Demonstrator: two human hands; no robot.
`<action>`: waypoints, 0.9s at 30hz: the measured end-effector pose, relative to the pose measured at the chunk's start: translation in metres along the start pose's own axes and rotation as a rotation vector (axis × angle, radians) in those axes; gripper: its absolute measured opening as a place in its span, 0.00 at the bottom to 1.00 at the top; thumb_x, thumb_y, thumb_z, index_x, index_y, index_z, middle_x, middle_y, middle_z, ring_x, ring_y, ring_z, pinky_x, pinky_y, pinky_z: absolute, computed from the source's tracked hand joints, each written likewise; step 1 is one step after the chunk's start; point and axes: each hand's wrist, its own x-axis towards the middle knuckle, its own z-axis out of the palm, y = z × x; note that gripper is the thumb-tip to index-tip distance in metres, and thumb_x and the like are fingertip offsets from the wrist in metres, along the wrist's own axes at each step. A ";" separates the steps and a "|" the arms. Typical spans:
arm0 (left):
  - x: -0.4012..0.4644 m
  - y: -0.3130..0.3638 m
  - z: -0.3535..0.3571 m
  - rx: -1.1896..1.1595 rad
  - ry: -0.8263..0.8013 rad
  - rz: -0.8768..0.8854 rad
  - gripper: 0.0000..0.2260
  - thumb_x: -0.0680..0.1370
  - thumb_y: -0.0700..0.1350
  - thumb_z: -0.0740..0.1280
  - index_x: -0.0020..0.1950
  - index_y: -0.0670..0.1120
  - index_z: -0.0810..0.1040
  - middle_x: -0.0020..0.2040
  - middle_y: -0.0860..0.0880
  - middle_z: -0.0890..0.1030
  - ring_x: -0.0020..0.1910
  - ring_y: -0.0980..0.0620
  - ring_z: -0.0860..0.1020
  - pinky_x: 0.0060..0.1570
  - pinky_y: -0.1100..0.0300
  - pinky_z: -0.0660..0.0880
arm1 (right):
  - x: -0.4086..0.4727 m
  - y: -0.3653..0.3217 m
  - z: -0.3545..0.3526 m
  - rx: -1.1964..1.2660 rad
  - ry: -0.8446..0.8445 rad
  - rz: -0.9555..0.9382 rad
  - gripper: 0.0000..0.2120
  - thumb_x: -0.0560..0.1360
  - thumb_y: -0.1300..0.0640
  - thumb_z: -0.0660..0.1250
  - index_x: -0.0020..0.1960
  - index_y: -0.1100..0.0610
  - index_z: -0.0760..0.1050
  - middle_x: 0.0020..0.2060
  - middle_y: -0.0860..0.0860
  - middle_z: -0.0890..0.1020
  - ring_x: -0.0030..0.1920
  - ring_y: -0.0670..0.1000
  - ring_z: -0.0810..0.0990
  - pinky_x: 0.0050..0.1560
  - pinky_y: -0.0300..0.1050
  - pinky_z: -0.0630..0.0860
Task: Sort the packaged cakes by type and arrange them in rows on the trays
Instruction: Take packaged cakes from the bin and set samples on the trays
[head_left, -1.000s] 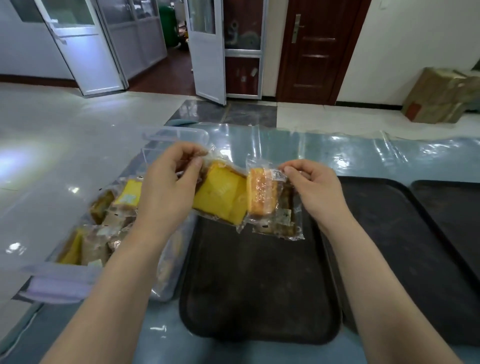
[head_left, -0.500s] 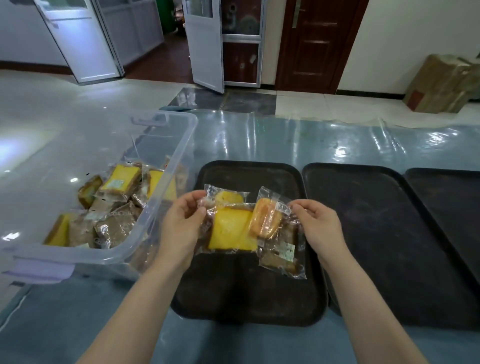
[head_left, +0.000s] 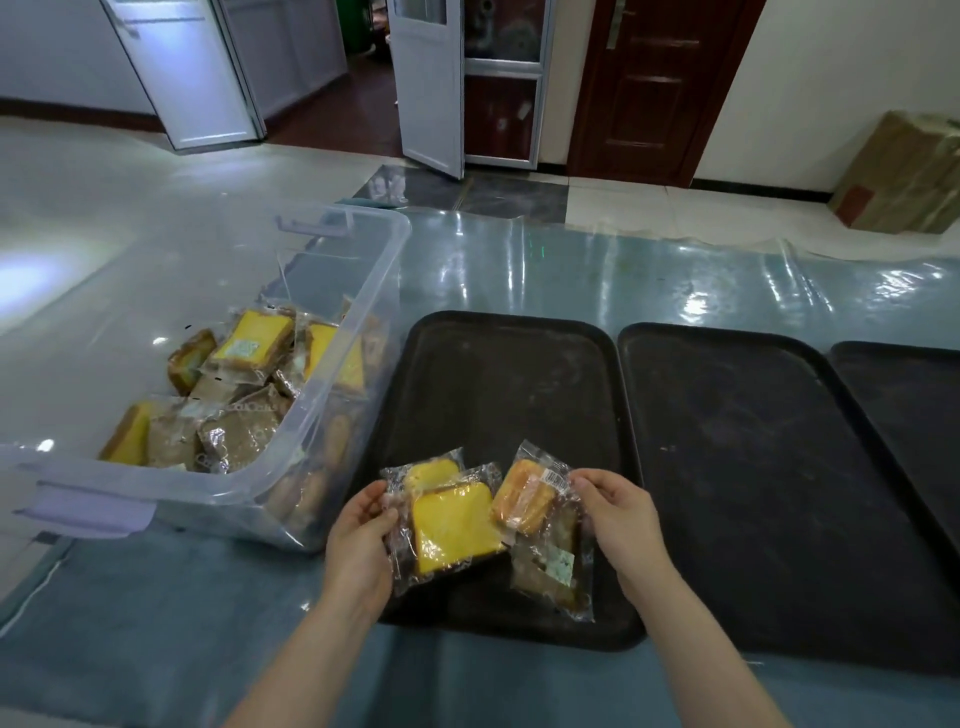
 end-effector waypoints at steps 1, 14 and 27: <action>0.002 -0.004 -0.003 -0.001 0.030 0.015 0.15 0.77 0.25 0.60 0.56 0.42 0.77 0.48 0.43 0.78 0.47 0.47 0.78 0.57 0.49 0.75 | -0.001 0.004 0.001 0.016 -0.001 0.010 0.07 0.80 0.58 0.66 0.51 0.50 0.83 0.44 0.48 0.86 0.50 0.51 0.84 0.53 0.50 0.81; 0.012 -0.032 -0.032 0.189 0.439 0.322 0.14 0.76 0.27 0.59 0.54 0.43 0.67 0.42 0.49 0.71 0.38 0.52 0.70 0.41 0.58 0.68 | -0.010 0.039 0.011 0.354 0.001 0.270 0.07 0.80 0.60 0.67 0.55 0.58 0.82 0.45 0.55 0.87 0.49 0.56 0.85 0.50 0.50 0.81; -0.001 -0.054 -0.060 0.358 0.381 0.245 0.13 0.76 0.30 0.66 0.53 0.44 0.67 0.41 0.48 0.71 0.39 0.50 0.70 0.47 0.56 0.67 | -0.006 0.043 0.021 0.399 -0.018 0.288 0.07 0.80 0.60 0.67 0.56 0.58 0.81 0.46 0.55 0.87 0.51 0.56 0.85 0.48 0.50 0.80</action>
